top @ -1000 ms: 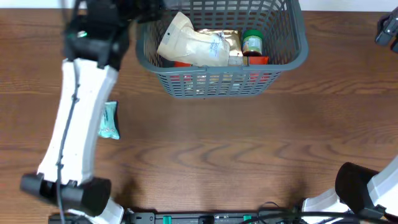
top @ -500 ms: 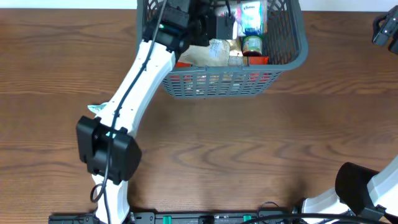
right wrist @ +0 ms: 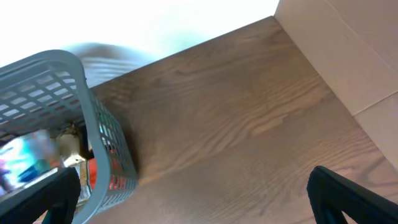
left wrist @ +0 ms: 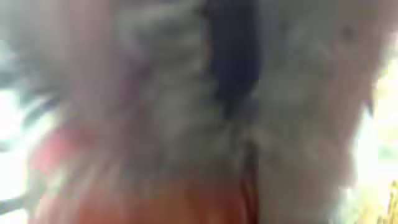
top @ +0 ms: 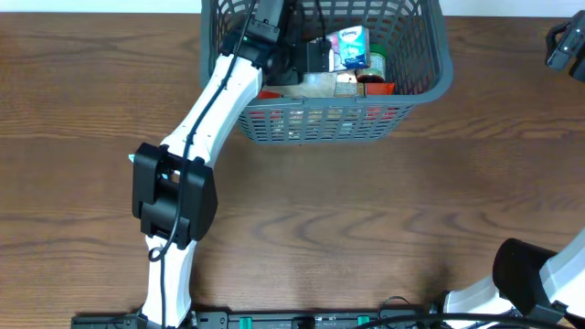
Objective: Pack container
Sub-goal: 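Lift the tissue bundle over the basket and drop it in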
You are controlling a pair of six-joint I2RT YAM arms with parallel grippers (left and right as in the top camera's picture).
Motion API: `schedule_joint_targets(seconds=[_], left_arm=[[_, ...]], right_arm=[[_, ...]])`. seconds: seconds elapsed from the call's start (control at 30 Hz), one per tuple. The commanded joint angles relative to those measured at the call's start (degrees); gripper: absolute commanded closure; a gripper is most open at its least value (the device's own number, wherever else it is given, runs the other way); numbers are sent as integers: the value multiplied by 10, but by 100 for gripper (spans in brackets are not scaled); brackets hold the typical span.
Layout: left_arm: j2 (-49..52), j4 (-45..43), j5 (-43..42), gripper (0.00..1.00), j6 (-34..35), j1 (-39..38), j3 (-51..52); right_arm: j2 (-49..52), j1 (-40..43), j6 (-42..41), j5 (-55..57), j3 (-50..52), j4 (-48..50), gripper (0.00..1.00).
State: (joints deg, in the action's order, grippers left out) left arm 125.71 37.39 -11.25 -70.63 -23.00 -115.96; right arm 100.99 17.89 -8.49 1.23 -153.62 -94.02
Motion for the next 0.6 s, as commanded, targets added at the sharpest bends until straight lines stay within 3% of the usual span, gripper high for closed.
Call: schedule_joint_targets(seconds=[0.0, 0.03, 0.07, 0.23, 0.4, 0.47, 0.57], left_arm=[[-5, 3, -1, 28, 26, 2, -5], [-7, 3, -1, 8, 26, 1, -5], [-11, 3, -1, 2, 31, 0, -5], [-59, -5, 3, 2, 89, -2, -10], [-138, -7, 61, 2, 100, 0, -22], [-176, -13, 99, 2, 143, 4, -22], [-229, -10, 159, 2, 265, 25, -22]], right_arm=[[-3, 4, 9, -2, 0, 0, 1], [-3, 4, 9, -2, 0, 0, 1], [-3, 4, 9, -2, 0, -1, 1], [-3, 4, 9, -2, 0, 0, 1], [-3, 4, 9, -2, 0, 0, 1], [-3, 4, 9, -2, 0, 0, 1], [-3, 4, 9, -2, 0, 0, 1]])
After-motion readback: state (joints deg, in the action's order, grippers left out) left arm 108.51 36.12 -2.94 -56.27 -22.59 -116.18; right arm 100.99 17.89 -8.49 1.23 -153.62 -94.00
